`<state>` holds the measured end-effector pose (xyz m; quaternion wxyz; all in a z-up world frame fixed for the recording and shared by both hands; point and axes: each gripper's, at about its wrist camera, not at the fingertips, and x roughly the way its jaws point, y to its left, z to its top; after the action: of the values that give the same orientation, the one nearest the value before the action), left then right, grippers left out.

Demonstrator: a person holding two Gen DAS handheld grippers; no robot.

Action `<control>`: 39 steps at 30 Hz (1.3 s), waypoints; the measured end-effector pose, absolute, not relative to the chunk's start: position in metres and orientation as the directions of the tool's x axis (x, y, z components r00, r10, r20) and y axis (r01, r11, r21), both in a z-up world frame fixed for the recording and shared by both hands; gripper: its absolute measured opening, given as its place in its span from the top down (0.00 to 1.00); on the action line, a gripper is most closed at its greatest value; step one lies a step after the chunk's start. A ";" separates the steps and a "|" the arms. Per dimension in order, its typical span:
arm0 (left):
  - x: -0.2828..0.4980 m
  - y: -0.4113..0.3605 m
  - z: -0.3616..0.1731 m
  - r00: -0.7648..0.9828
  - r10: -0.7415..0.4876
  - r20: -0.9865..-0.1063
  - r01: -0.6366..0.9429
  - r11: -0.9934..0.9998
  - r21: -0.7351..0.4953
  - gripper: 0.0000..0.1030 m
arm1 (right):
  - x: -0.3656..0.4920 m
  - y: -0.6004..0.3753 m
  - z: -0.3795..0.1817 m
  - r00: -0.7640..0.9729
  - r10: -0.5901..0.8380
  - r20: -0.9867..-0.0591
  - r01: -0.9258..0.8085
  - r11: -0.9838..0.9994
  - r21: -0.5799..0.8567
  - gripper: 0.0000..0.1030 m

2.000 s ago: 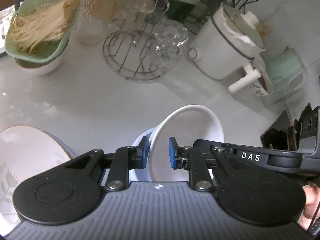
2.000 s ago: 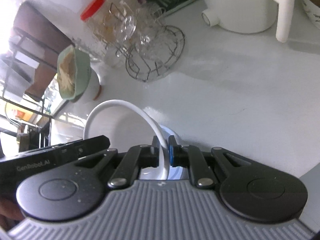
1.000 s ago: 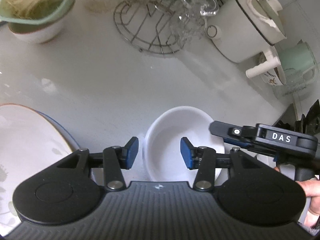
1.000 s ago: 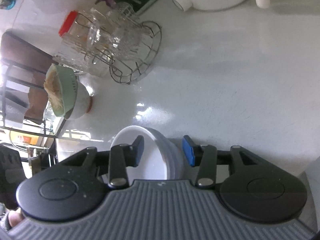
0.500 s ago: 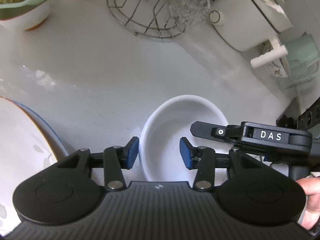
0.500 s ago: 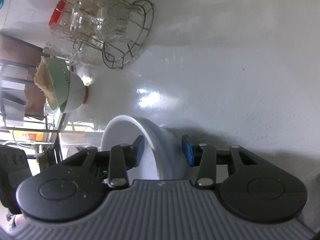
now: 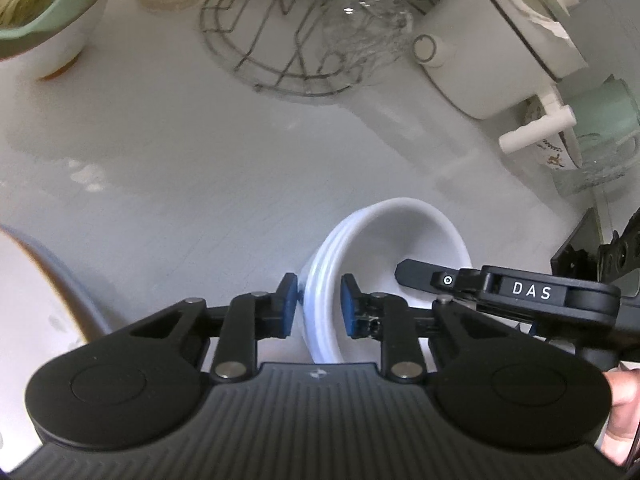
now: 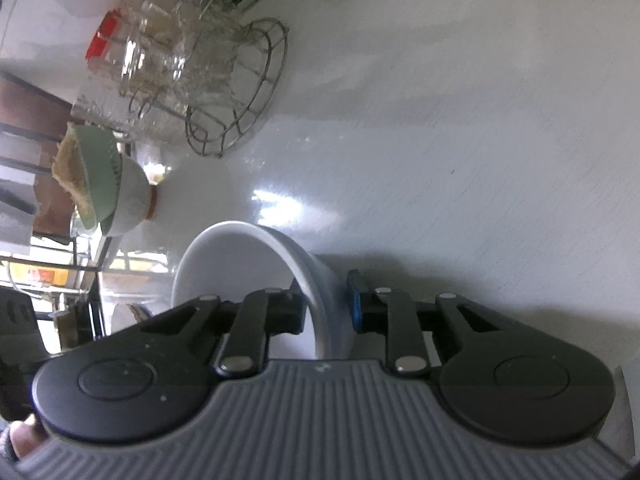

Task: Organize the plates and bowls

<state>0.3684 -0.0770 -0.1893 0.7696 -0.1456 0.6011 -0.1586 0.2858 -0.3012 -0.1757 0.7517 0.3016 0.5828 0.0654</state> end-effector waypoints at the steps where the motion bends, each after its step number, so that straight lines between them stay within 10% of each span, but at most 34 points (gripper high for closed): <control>1: 0.369 -0.080 -0.189 0.227 -0.424 -0.877 0.075 0.905 -0.418 0.74 | 0.285 -0.304 -0.174 0.323 0.442 -0.837 0.255 0.811 0.527 0.77; 13: 0.374 -0.101 -0.193 0.210 -0.427 -0.880 0.139 0.904 -0.405 0.74 | 0.283 -0.324 -0.169 0.402 0.372 -0.837 0.273 0.823 0.497 0.75; 19: 0.373 -0.096 -0.203 0.213 -0.412 -0.886 0.098 0.911 -0.400 0.61 | 0.282 -0.326 -0.170 0.418 0.348 -0.839 0.273 0.832 0.482 0.52; 39: 0.371 -0.100 -0.212 0.280 -0.439 -0.853 0.080 0.897 -0.435 0.70 | 0.279 -0.313 -0.176 0.430 0.384 -0.817 0.147 0.863 0.484 0.73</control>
<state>0.3707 -0.1003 -0.2121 0.7847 -0.1557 0.5767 -0.1656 0.2792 -0.3128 -0.1761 0.8075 0.2513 0.5286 0.0734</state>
